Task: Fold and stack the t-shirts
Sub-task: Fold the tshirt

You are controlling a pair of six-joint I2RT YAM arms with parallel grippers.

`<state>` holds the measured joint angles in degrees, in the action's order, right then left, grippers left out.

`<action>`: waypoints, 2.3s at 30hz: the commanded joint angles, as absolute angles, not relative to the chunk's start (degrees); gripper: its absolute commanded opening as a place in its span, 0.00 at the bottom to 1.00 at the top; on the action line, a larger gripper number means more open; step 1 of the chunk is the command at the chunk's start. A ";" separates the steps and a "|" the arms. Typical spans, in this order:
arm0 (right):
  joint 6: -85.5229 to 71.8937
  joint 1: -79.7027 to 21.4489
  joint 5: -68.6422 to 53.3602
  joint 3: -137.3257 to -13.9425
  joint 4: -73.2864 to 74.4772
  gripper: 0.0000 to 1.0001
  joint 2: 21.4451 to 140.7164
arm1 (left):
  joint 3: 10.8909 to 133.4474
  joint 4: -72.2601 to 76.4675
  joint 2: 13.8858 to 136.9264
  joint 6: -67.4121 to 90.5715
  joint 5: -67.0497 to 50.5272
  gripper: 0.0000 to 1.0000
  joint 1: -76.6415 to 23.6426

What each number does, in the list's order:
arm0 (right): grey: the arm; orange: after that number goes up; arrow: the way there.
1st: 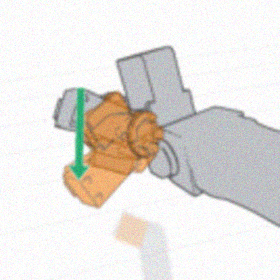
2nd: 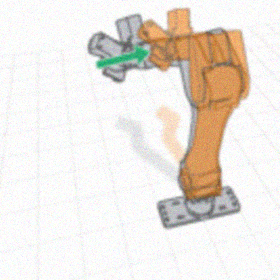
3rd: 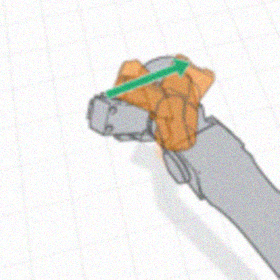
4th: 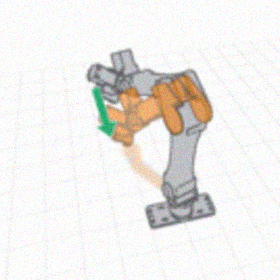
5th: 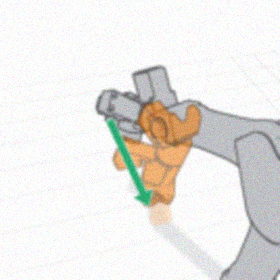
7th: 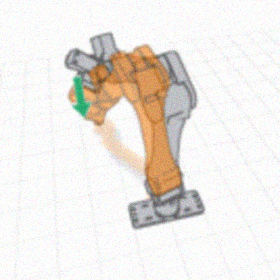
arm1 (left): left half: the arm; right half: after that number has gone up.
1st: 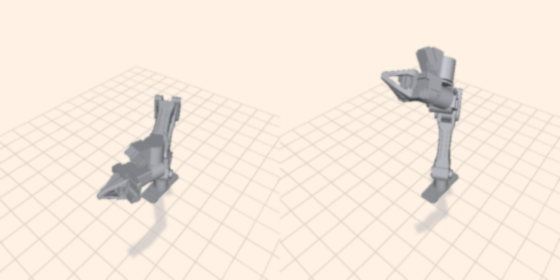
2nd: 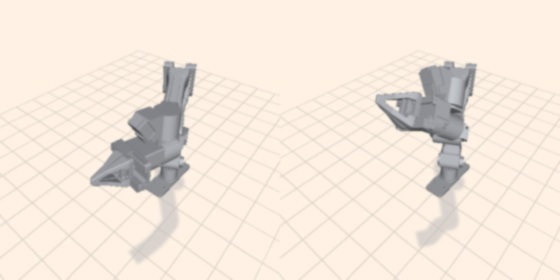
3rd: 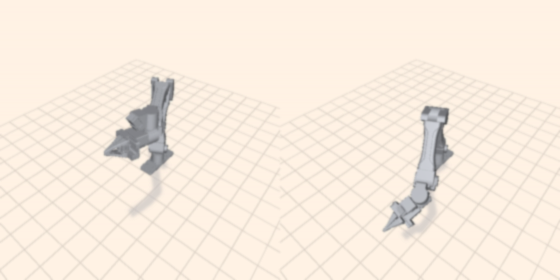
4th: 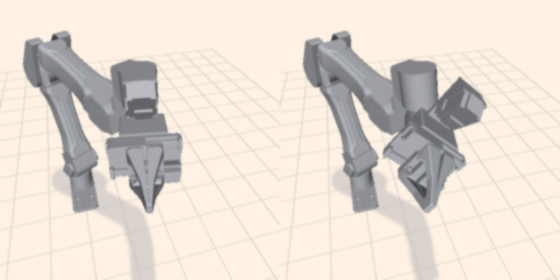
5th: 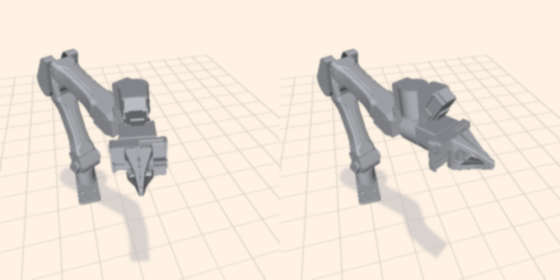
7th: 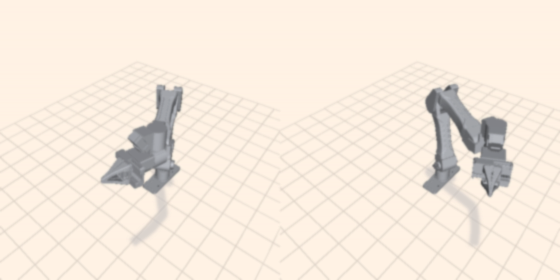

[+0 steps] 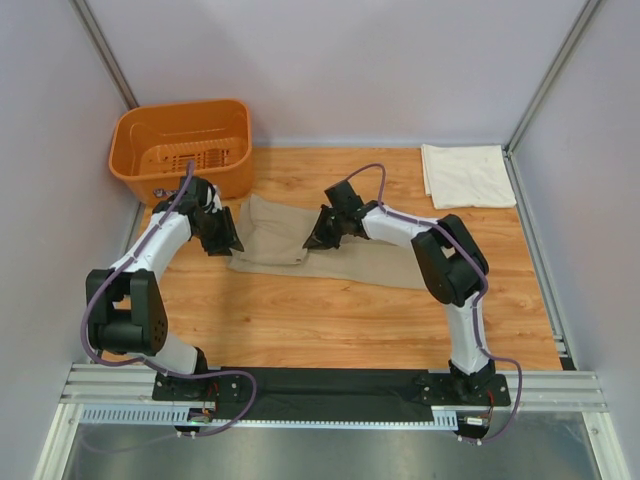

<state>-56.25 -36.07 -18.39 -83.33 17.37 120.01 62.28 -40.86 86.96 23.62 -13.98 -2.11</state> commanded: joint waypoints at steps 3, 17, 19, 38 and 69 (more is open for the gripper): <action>-52.39 -34.98 -21.53 -87.09 17.75 0.08 123.21 | 62.75 -39.11 86.92 22.24 -17.49 0.49 -1.32; -44.21 -32.43 -22.59 -87.71 17.84 0.11 124.01 | 64.69 -36.74 93.87 23.46 -22.94 0.46 -0.44; -44.21 -31.82 -23.81 -87.98 17.93 0.14 124.27 | 64.07 -36.56 93.69 23.99 -23.55 0.45 -0.44; -20.94 -19.52 -10.55 -92.90 51.41 0.68 114.70 | 62.13 -34.36 86.83 39.72 -4.15 0.51 -16.33; -31.80 -13.36 9.68 -64.00 50.98 0.83 102.14 | 113.88 -56.78 137.54 41.67 7.47 0.56 -28.04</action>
<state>-25.15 -12.43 6.63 -68.79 49.93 105.10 109.86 -55.16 131.94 44.47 7.53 -27.42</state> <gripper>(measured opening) 0.829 0.562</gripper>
